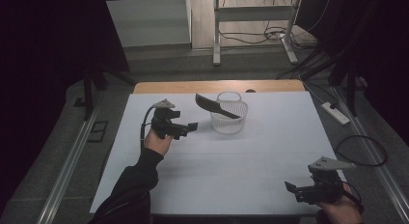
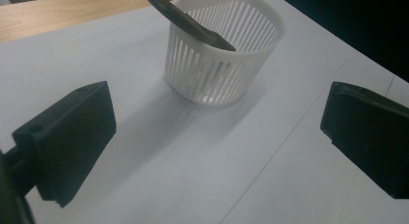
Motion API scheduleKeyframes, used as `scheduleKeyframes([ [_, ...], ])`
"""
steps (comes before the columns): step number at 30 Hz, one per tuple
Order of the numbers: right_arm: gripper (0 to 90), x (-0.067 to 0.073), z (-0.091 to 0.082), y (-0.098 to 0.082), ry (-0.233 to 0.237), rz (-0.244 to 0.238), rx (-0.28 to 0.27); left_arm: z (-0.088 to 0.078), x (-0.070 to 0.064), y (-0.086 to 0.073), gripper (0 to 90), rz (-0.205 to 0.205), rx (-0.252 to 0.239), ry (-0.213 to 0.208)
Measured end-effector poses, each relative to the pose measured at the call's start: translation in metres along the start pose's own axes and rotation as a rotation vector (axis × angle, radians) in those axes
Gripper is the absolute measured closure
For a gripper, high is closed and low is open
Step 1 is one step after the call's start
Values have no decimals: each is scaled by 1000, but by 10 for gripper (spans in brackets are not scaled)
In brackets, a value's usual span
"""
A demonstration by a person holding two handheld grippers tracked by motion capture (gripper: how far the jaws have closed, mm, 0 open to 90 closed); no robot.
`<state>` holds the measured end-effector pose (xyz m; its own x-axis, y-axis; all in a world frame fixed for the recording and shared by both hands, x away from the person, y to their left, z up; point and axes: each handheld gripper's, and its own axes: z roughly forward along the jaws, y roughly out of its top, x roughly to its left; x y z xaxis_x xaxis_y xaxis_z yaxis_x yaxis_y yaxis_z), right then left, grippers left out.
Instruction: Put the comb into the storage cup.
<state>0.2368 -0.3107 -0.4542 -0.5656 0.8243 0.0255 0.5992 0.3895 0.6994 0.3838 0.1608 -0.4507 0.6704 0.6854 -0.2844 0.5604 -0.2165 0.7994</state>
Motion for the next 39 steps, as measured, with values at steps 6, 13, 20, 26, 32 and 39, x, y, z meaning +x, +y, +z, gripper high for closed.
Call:
scheduleKeyframes([
  [6, 0, 0, 0, 0, 4, -2, 2, -5, -4, -3, 0, 11, 0, 10],
  [13, 0, 0, 0, 0, 7, -7, 2, -11, -6, -8, 0, 10, -2, -4],
  [20, 0, 1, 0, 0, 6, -11, -2, -18, -10, -14, 0, 21, -5, 11],
  [26, 0, 1, 0, 1, 6, -13, 0, -25, -13, -18, 0, 35, -10, 18],
  [32, 0, 1, 1, 1, 10, -20, 1, -30, -18, -21, 0, 44, -10, 21],
  [39, 0, 2, 1, 1, 12, -21, 1, -36, -22, -26, 0, 52, -10, 29],
])
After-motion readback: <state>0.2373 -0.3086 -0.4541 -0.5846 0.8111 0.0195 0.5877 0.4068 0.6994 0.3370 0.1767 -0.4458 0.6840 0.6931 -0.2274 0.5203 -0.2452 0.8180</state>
